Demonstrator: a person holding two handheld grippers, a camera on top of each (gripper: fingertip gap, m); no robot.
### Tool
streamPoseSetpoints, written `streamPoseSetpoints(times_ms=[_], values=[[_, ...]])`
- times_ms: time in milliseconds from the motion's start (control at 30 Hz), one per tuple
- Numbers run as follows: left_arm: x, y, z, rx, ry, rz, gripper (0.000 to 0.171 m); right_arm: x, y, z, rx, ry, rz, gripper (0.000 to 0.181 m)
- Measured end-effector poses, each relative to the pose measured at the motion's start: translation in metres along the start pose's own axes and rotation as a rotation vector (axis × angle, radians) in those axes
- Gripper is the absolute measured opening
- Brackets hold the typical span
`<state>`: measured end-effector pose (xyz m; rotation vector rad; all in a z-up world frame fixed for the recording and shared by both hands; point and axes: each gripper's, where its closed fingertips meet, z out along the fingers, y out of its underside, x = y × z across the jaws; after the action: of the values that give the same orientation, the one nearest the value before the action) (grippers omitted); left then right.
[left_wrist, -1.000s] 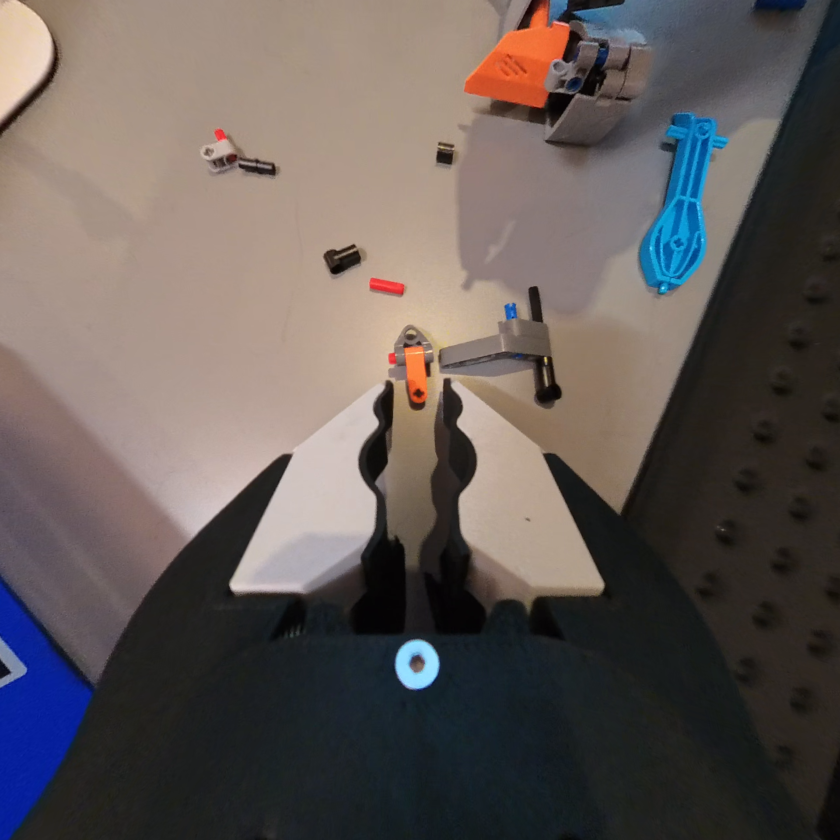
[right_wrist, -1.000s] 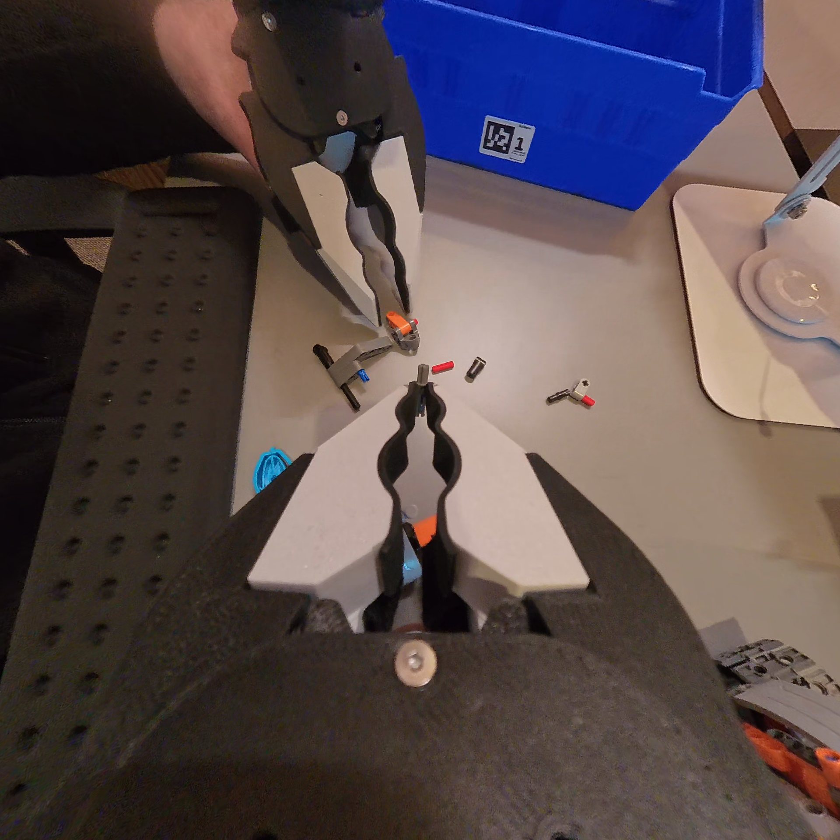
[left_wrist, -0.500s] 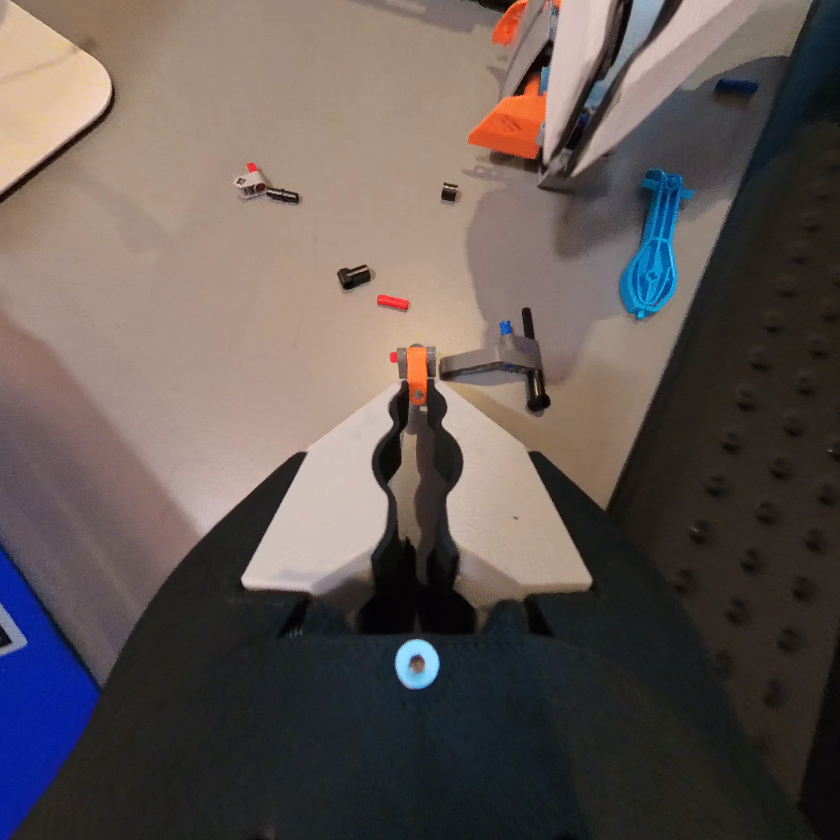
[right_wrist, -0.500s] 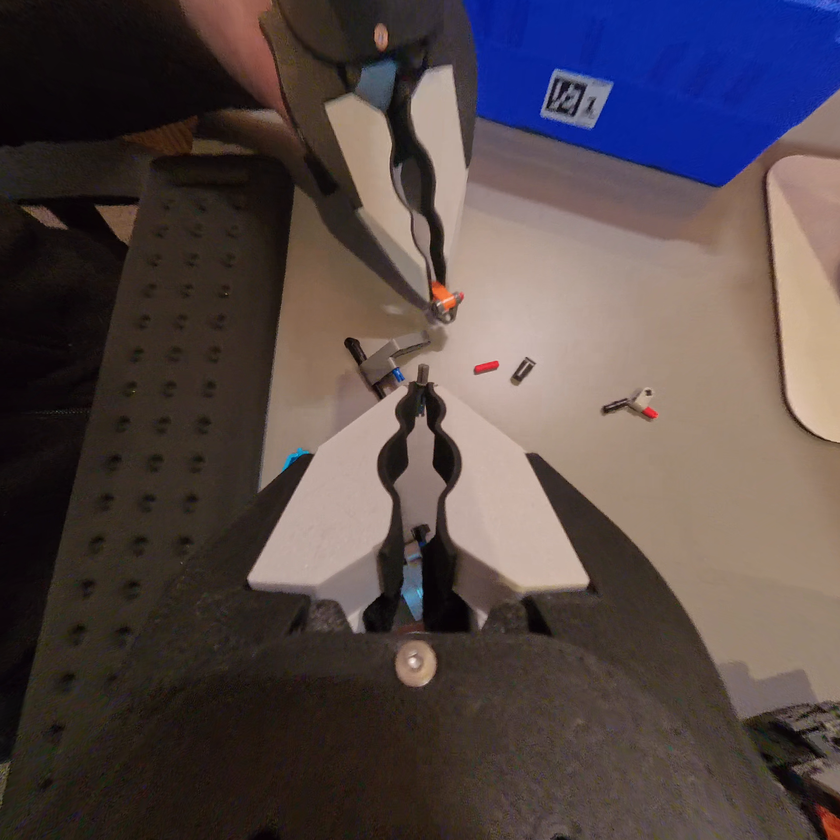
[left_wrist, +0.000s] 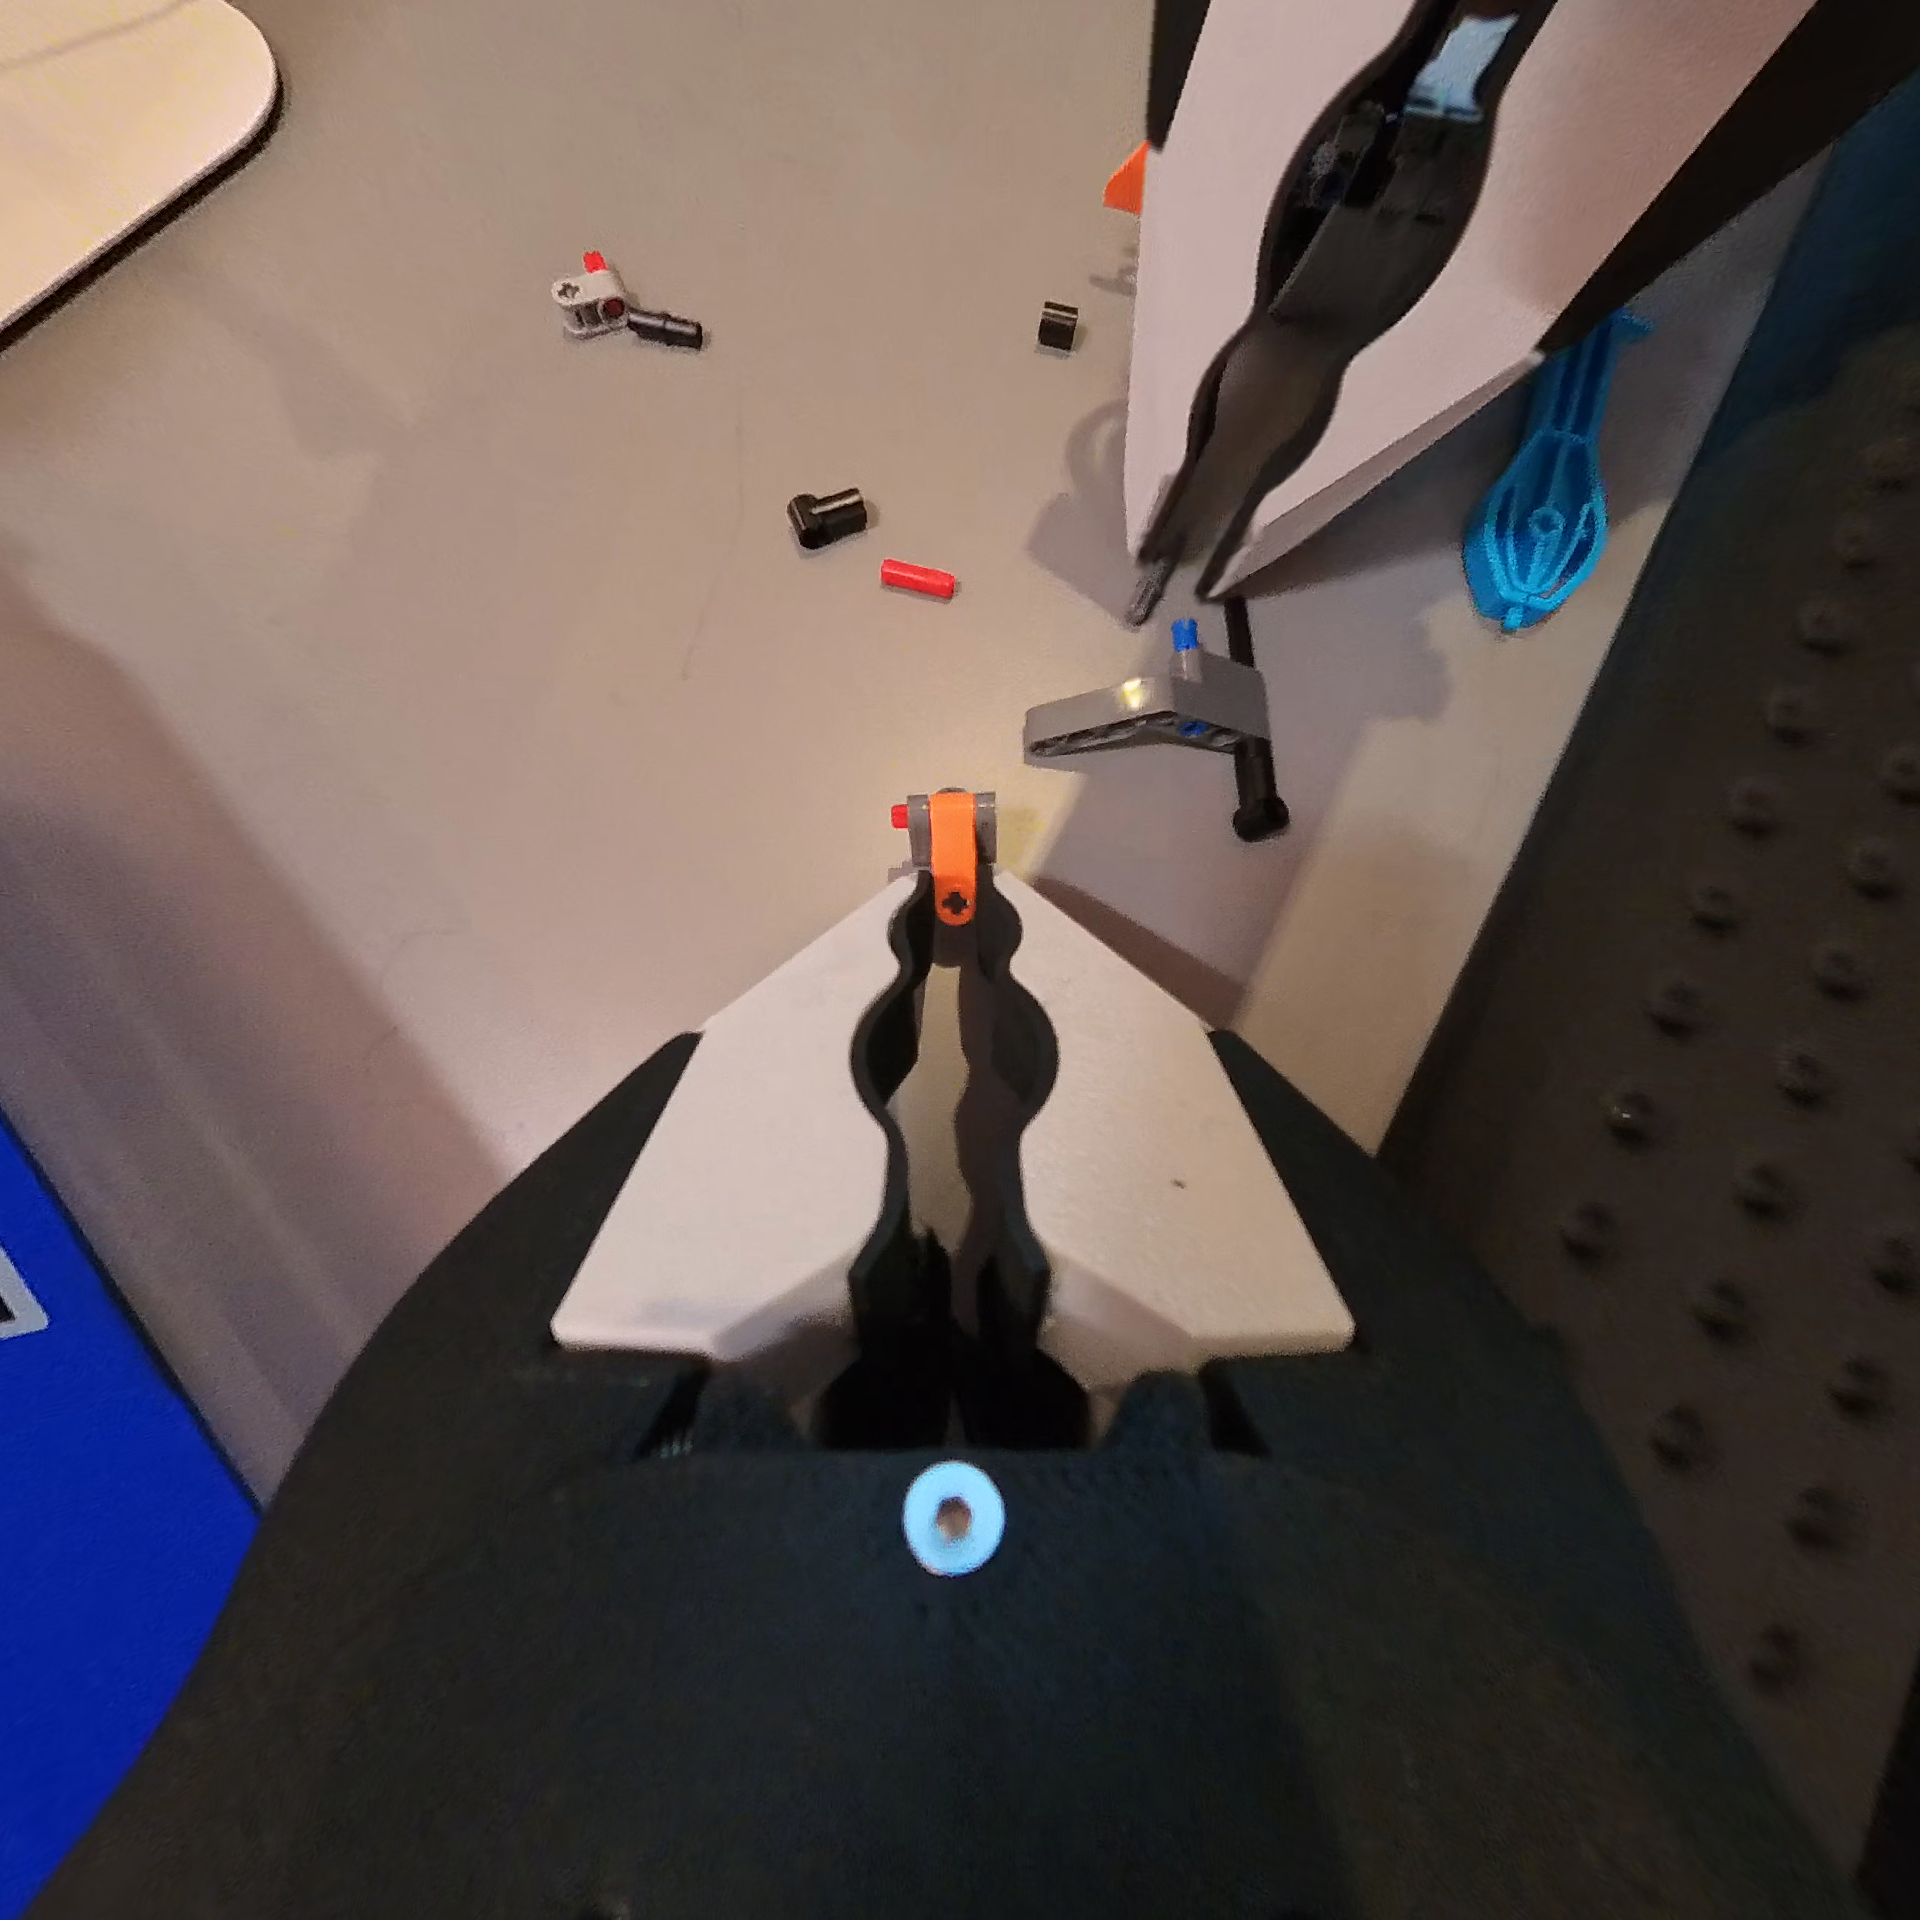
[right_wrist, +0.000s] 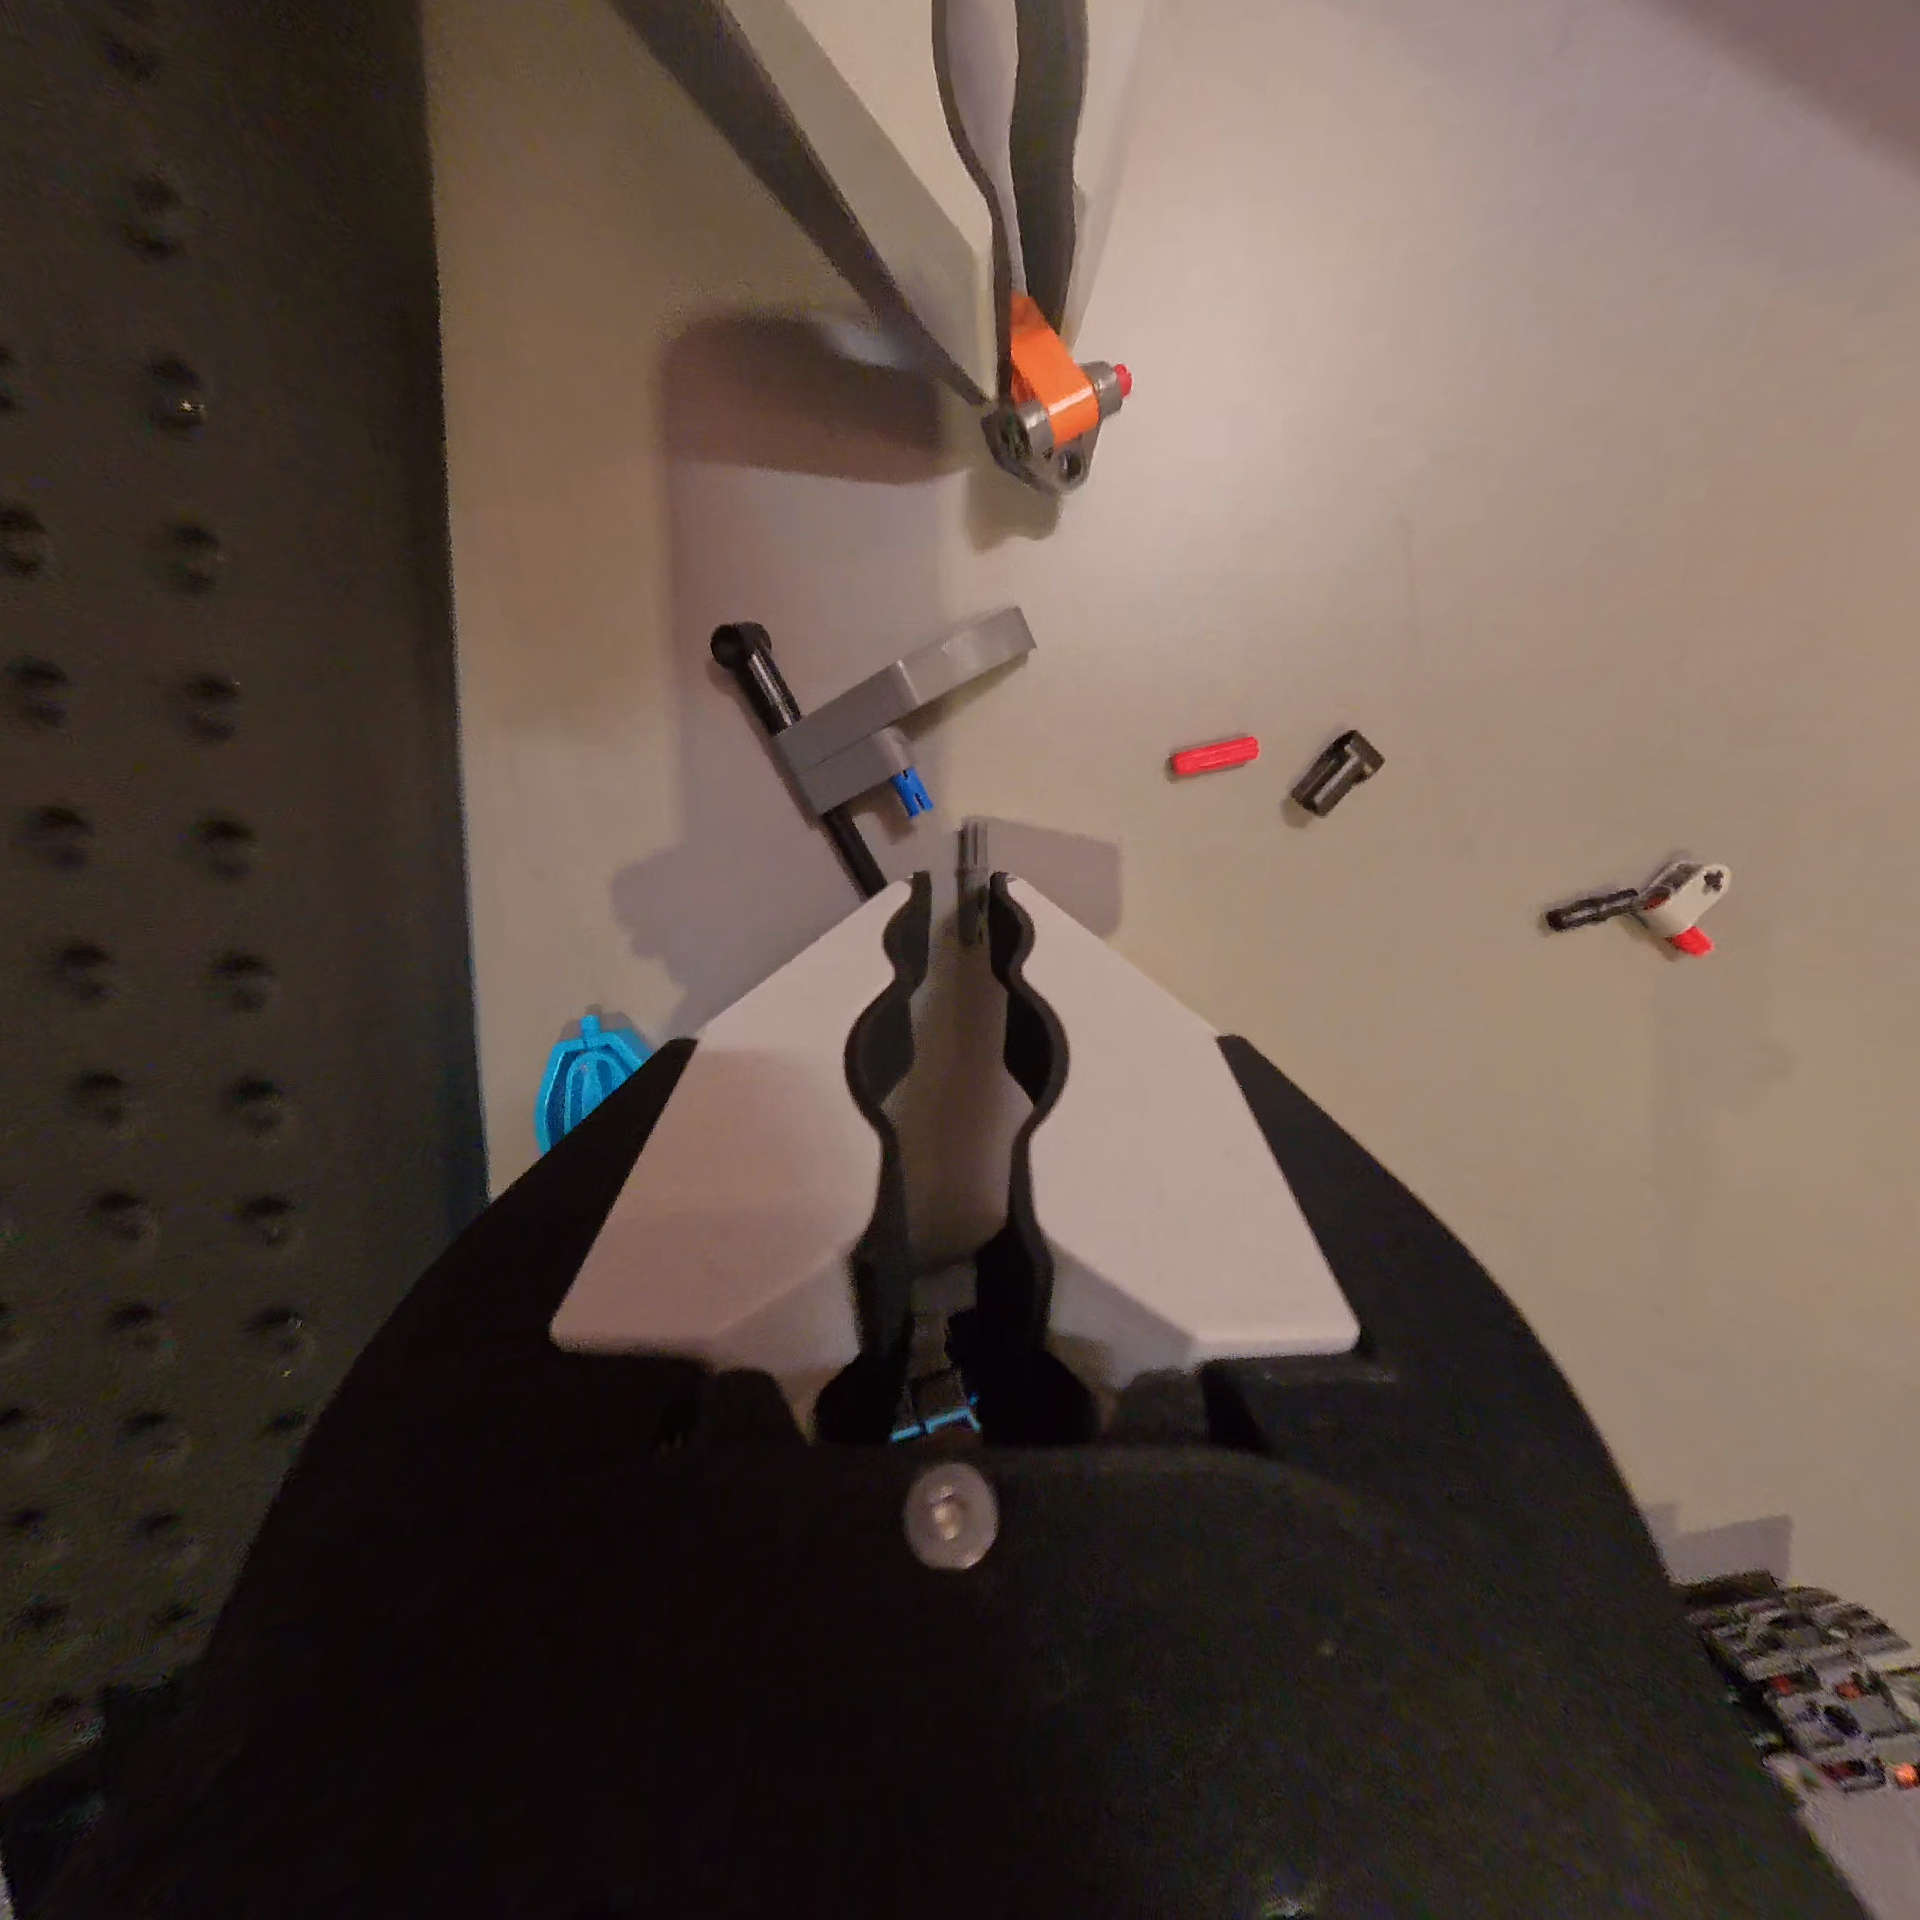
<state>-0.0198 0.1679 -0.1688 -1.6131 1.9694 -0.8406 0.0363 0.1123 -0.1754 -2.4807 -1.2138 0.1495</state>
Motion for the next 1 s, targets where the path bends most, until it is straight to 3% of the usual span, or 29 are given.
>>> streamPoseSetpoints(times_ms=[633,1000], values=[[0.001,-0.005,0.001,0.074,0.041,-0.025,0.005,0.008,0.002,0.0,0.081,0.035,0.044,0.0],[0.002,-0.006,0.002,0.077,0.041,-0.023,0.005,0.014,0.001,-0.002,0.015,0.034,-0.103,0.015]])
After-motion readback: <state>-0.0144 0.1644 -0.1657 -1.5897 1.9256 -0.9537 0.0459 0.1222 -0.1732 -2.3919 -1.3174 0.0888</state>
